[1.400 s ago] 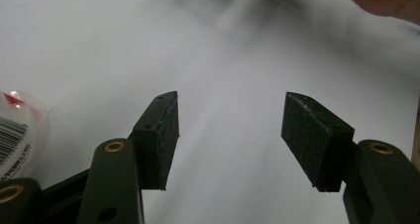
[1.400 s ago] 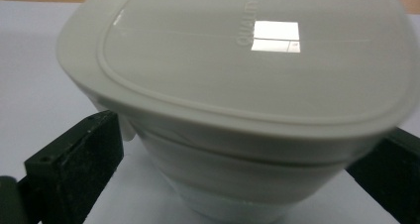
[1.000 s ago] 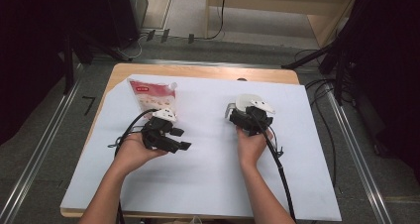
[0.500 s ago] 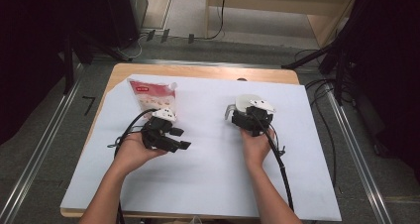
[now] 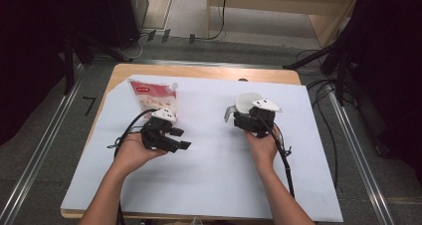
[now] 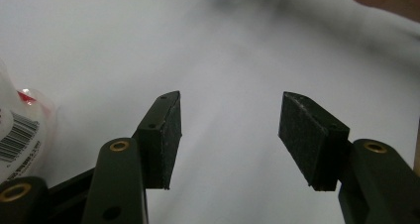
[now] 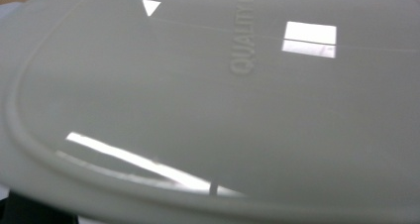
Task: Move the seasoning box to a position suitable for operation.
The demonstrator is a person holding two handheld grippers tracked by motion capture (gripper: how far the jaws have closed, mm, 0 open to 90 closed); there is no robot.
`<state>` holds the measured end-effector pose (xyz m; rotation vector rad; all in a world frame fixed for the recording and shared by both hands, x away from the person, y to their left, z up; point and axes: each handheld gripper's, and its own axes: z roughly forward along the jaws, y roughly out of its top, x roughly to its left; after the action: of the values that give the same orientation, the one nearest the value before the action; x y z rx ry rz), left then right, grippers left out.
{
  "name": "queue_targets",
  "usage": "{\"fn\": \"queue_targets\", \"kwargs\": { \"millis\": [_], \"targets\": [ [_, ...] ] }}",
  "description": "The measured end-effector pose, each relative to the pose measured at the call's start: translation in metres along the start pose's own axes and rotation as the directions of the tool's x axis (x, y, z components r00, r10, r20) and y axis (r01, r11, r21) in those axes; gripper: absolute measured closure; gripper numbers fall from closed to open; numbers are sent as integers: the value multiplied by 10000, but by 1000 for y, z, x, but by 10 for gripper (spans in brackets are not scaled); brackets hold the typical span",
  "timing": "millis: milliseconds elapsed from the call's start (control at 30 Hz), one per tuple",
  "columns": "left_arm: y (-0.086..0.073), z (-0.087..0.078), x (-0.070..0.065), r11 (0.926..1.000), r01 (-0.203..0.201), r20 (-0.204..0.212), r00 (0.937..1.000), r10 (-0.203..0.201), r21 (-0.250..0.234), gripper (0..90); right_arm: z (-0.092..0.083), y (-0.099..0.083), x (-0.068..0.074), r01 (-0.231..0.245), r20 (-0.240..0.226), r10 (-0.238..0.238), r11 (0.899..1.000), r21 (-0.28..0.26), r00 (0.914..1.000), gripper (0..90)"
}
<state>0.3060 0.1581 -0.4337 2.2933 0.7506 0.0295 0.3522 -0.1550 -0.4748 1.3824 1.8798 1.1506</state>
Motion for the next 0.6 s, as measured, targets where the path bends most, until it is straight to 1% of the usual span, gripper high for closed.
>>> {"fn": "queue_targets", "kwargs": {
  "millis": [33,67,100,133,167,200,233,267,300,333,367,433,467,500,533,567,600],
  "targets": [
    [0,0,0,10000,35,24,10000,-35,-26,431,-4,1,0,221,-263,-221,9998,22,9994,133],
    [0,1,0,10000,44,55,10000,-44,-13,431,-7,2,0,386,-387,-385,9993,11,9985,133],
    [1,1,-1,10000,47,49,10000,-47,-14,431,-15,5,-2,548,-1088,-525,9983,175,9927,133],
    [1,1,-1,10000,47,49,10000,-47,-14,431,-15,5,-2,548,-1088,-525,9983,175,9927,133],
    [1,2,-2,10000,49,39,10000,-49,-10,431,-20,6,-3,679,-1546,-629,9973,272,9860,132],
    [2,3,-3,10000,-32,105,9999,31,47,432,-23,6,-4,748,-1795,-673,9966,353,9815,132],
    [2,3,-3,10000,-32,105,9999,31,47,432,-23,6,-4,748,-1795,-673,9966,353,9815,132],
    [3,4,-4,10000,-49,109,9999,49,14,434,-30,7,-3,931,-2093,-841,9951,334,9742,132],
    [4,4,-4,10000,-83,78,9999,83,44,434,-30,7,-3,931,-2093,-841,9951,334,9742,132],
    [5,4,-5,9999,-112,20,9999,112,30,437,-36,8,-1,1135,-2387,-1041,9932,258,9655,132],
    [5,4,-5,10000,44,31,10000,-44,-47,437,-38,8,0,1233,-2490,-1140,9921,223,9618,132],
    [5,4,-5,9999,124,57,9999,-123,-65,436,-42,7,2,1455,-2761,-1361,9893,138,9514,132],
    [5,4,-5,9999,124,57,9999,-123,-65,436,-42,7,2,1455,-2761,-1361,9893,138,9514,132],
    [5,5,-5,10000,84,30,10000,-83,-51,435,-45,6,4,1769,-3022,-1681,9842,21,9383,132],
    [5,5,-5,9999,118,50,9999,-117,-76,435,-46,4,5,1797,-3124,-1710,9837,-9,9344,132],
    [5,5,-5,9999,118,50,9999,-117,-76,435,-46,4,5,1797,-3124,-1710,9837,-9,9344,132],
    [5,6,-5,10000,79,12,10000,-80,21,435,-47,0,5,1679,-3460,-1615,9857,-117,9242,132]
  ]
}}
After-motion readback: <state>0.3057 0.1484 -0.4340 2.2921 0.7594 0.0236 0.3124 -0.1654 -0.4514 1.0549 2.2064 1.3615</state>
